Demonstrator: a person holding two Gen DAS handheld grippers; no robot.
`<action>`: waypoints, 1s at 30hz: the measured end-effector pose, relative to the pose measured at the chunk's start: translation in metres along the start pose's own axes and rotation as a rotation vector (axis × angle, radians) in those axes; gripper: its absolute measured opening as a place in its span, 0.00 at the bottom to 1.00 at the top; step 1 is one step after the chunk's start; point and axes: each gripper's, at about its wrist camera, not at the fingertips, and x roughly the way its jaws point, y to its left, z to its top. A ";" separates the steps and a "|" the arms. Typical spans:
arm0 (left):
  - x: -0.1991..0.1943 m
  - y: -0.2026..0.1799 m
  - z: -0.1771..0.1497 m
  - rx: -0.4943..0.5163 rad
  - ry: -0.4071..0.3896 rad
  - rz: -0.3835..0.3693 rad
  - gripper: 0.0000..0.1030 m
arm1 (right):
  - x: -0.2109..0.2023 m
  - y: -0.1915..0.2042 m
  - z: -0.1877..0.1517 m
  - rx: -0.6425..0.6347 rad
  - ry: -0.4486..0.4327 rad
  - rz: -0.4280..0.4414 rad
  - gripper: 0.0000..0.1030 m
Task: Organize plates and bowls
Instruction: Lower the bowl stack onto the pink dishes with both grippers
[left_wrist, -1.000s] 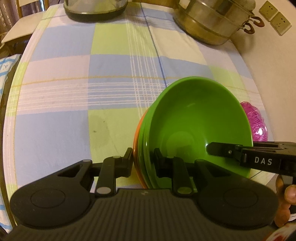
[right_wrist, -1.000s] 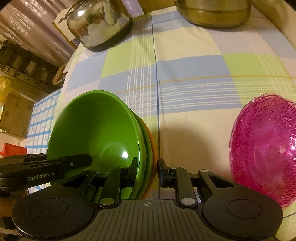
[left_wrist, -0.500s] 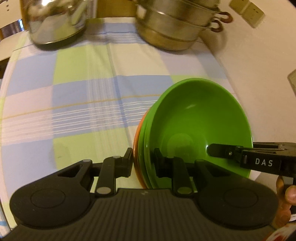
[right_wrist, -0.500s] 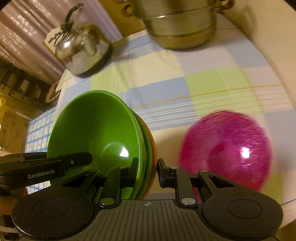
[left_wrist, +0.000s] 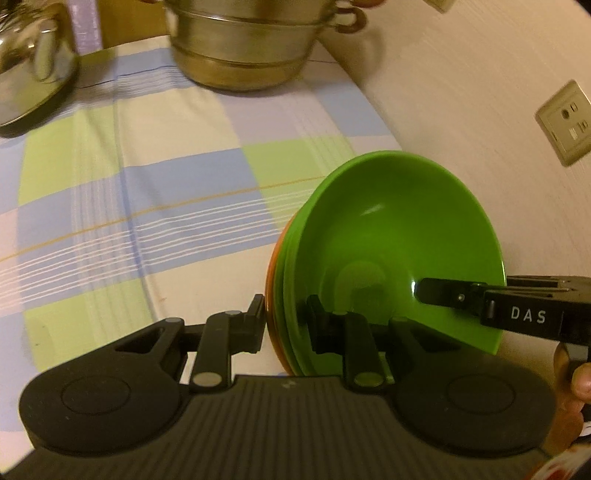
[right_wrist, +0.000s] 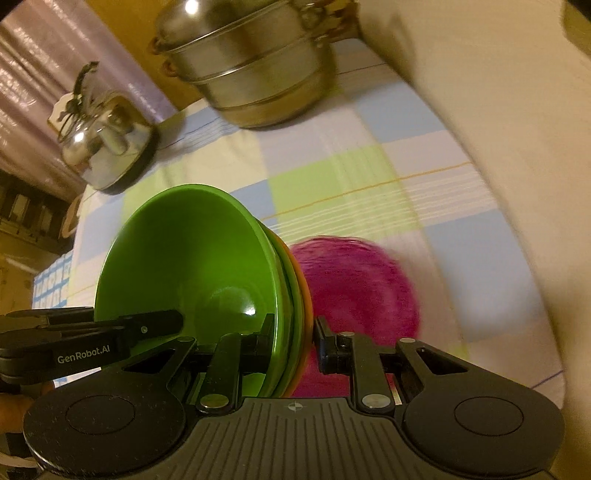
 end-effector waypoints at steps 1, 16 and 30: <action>0.003 -0.004 0.001 0.004 0.003 -0.004 0.20 | -0.001 -0.005 0.000 0.004 0.001 -0.003 0.20; 0.051 -0.033 0.006 0.022 0.065 -0.004 0.20 | 0.015 -0.062 0.002 0.068 0.036 -0.012 0.20; 0.073 -0.029 0.008 0.019 0.091 0.006 0.20 | 0.035 -0.073 0.002 0.092 0.064 -0.010 0.20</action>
